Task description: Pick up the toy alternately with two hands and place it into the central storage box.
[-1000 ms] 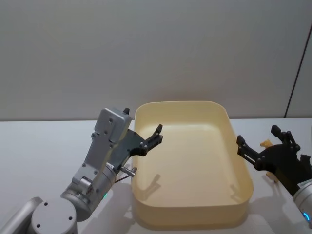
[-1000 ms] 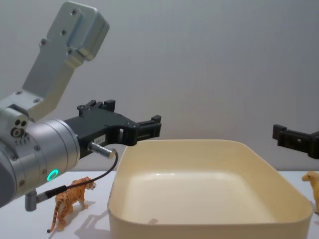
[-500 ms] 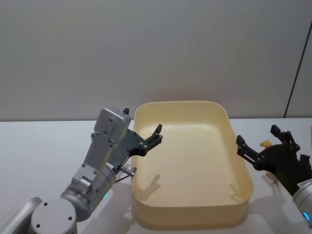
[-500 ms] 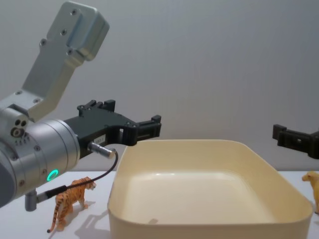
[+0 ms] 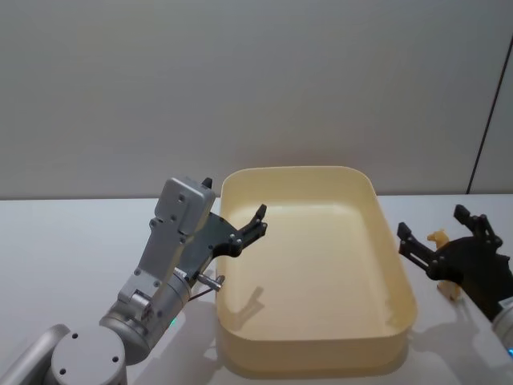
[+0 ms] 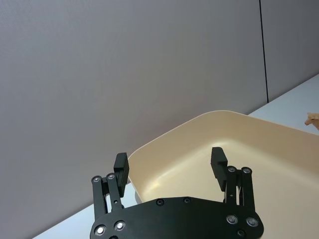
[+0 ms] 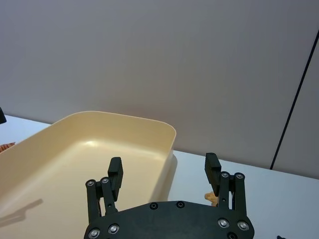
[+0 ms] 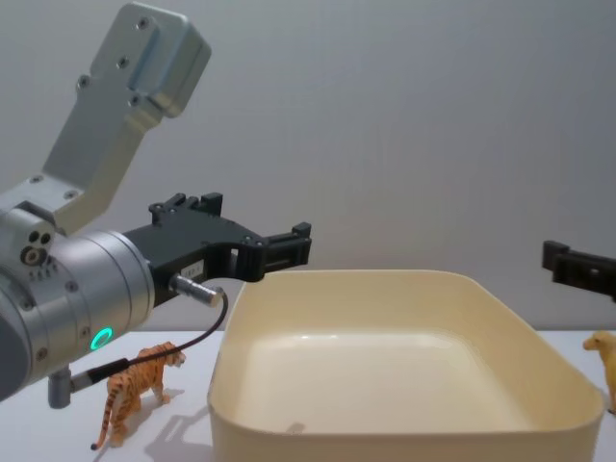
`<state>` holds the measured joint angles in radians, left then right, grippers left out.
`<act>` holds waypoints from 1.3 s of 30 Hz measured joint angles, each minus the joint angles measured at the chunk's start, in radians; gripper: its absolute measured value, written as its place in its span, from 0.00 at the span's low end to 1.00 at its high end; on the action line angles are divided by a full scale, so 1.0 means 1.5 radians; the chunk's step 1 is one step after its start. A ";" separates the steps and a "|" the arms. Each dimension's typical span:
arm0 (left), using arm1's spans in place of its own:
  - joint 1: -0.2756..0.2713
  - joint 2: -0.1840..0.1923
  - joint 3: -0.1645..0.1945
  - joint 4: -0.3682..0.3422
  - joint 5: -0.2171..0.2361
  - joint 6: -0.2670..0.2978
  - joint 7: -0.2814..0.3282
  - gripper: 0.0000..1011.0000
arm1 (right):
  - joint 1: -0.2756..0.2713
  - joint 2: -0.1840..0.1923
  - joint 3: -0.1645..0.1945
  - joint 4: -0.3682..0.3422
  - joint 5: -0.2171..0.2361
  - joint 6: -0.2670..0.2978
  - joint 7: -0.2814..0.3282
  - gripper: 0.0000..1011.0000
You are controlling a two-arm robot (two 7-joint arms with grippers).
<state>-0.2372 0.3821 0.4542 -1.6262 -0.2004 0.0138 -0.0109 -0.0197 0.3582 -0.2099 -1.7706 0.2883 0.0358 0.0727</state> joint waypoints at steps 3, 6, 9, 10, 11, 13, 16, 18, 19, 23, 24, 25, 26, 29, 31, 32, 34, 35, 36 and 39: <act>0.000 0.000 0.000 0.000 0.000 0.000 0.000 0.99 | -0.005 0.011 0.008 -0.004 0.001 0.002 0.002 0.99; 0.000 0.000 0.000 0.000 0.000 0.000 0.000 0.99 | -0.009 0.020 0.014 -0.008 0.003 0.005 0.002 0.99; 0.000 0.000 0.000 0.000 0.000 0.000 0.000 0.99 | -0.019 0.035 0.024 -0.014 0.006 0.014 0.001 0.99; 0.000 0.000 0.000 0.000 0.000 0.000 0.000 0.99 | -0.022 0.038 0.026 -0.015 0.007 0.015 0.000 0.99; 0.000 0.000 0.000 0.000 0.000 0.000 0.000 0.99 | -0.023 0.041 0.028 -0.016 0.008 0.018 -0.001 0.99; 0.000 0.000 0.000 0.000 0.000 0.000 0.000 0.99 | -0.028 0.046 0.032 -0.018 0.009 0.023 -0.003 0.99; 0.000 0.000 0.000 0.000 0.000 0.000 0.000 0.99 | -0.038 0.054 0.038 -0.020 0.013 0.037 -0.010 0.99; 0.000 0.000 0.000 0.000 0.000 0.000 0.000 0.99 | -0.042 0.055 0.039 -0.020 0.015 0.044 -0.014 0.99; 0.000 0.000 0.000 0.000 0.000 0.000 0.000 0.99 | -0.044 0.056 0.040 -0.020 0.015 0.047 -0.017 0.99; 0.000 0.000 0.000 0.000 0.000 0.000 0.000 0.99 | -0.051 0.055 0.042 -0.016 0.016 0.063 -0.033 0.99; 0.000 0.000 0.000 0.000 0.000 0.000 0.000 0.99 | -0.052 0.055 0.042 -0.014 0.016 0.065 -0.037 0.99; 0.000 0.000 0.000 0.000 0.000 0.000 0.000 0.99 | -0.054 0.054 0.043 -0.012 0.016 0.069 -0.044 0.99; 0.000 0.000 0.000 0.000 0.000 0.000 0.000 0.99 | -0.055 0.053 0.043 -0.010 0.016 0.070 -0.048 0.99; 0.000 0.000 0.000 0.000 0.000 0.000 0.000 0.99 | -0.058 0.051 0.044 -0.003 0.013 0.074 -0.066 0.99; 0.000 0.000 0.000 0.000 0.000 0.000 0.000 0.99 | -0.060 0.050 0.046 0.000 0.011 0.075 -0.075 0.99; 0.000 0.000 0.000 0.000 0.000 0.000 0.000 0.99 | -0.060 0.050 0.046 0.002 0.011 0.075 -0.080 0.99; 0.000 0.000 0.000 0.000 0.000 0.000 0.000 0.99 | -0.063 0.049 0.049 0.009 0.008 0.075 -0.095 0.99; 0.000 0.000 0.000 0.000 0.000 0.000 0.000 0.99 | -0.064 0.049 0.051 0.013 0.006 0.075 -0.103 0.99; 0.000 0.000 0.000 0.000 0.000 0.000 0.000 0.99 | -0.064 0.049 0.052 0.015 0.005 0.074 -0.107 0.99; 0.000 0.000 0.000 0.000 0.000 0.000 0.000 0.99 | -0.066 0.050 0.057 0.026 -0.001 0.070 -0.121 0.99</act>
<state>-0.2372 0.3821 0.4542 -1.6262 -0.2004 0.0138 -0.0109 -0.1188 0.4333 -0.1248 -1.7313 0.2872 0.1411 -0.1089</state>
